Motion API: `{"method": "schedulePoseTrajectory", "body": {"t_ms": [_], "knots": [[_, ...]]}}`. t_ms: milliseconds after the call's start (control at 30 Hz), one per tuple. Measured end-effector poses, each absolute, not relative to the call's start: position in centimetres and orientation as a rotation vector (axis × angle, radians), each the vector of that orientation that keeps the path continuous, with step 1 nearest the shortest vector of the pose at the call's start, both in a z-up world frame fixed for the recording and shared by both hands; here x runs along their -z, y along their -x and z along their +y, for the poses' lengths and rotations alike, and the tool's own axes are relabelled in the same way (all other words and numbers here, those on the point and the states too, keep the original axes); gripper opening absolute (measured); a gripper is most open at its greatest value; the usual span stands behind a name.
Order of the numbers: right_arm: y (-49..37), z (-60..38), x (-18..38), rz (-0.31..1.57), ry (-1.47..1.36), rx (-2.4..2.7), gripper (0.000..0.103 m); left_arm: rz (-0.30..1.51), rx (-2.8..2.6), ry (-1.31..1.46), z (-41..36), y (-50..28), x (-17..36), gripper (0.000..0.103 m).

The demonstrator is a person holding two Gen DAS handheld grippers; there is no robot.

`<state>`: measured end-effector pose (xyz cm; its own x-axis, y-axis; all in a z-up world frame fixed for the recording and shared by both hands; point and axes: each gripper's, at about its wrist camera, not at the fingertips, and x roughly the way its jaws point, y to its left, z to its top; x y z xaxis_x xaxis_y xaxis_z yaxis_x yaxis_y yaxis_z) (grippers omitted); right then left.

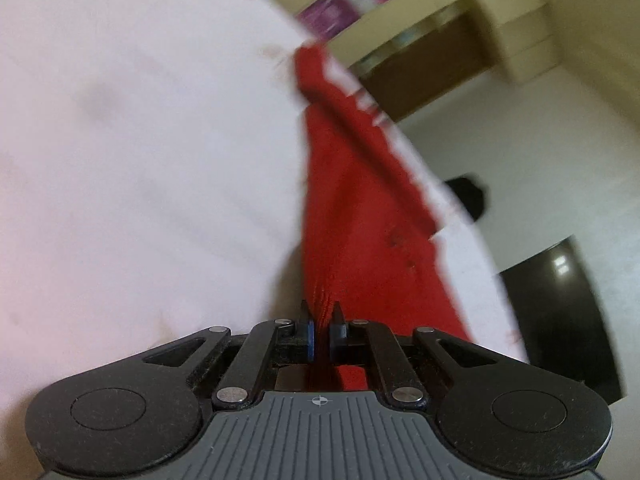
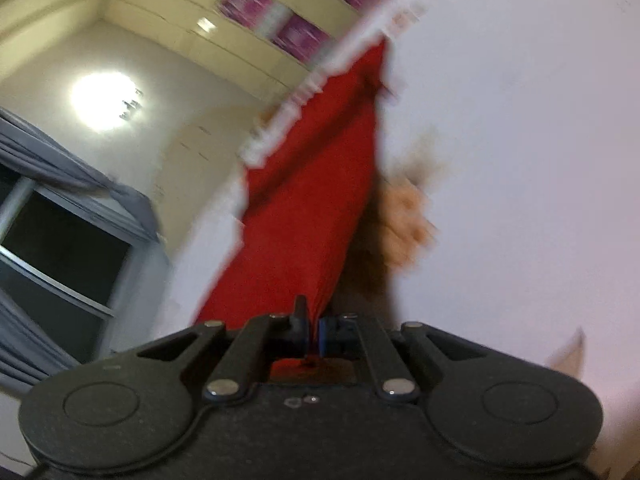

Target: Fold small clothes

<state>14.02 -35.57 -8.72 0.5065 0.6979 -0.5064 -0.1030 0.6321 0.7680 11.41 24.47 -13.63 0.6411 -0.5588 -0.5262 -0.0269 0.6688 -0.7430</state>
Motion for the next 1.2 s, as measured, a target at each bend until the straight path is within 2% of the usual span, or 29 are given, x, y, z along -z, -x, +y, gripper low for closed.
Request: {"method": "schedulePoseTrajectory", "body": {"t_ms": [67,167,300,500,733,1000,1200], "knots": [[-14.0,-35.1,10.3,0.994,-0.711,-0.494,0.005,0.814,0.341,0.821,24.4,-11.1,13.5,0.006],[-13.5,-35.2,9.4,0.935,-0.752,-0.496,0.005,0.771,0.369,0.819,24.3,-11.1,12.0,0.006],[-14.6,-34.6,5.3,0.830,-0.712,-0.524,0.005,0.699,0.402,0.786,24.2,-13.2,8.3,0.006],[-20.8,-34.4,-0.1,0.692,-0.684,-0.450,0.005,0.612,0.359,0.848,25.5,-21.2,4.1,0.006],[-31.3,-34.1,-2.5,0.627,-0.703,-0.421,0.005,0.591,0.363,0.815,23.6,-32.0,1.7,0.006],[-44.2,-34.2,1.8,0.746,-0.741,-0.380,0.005,0.752,0.281,0.729,21.9,-44.7,4.3,0.006],[-50.1,-34.5,6.8,0.846,-0.806,-0.368,0.005,0.822,0.207,0.765,21.9,-50.0,8.4,0.006]]}}
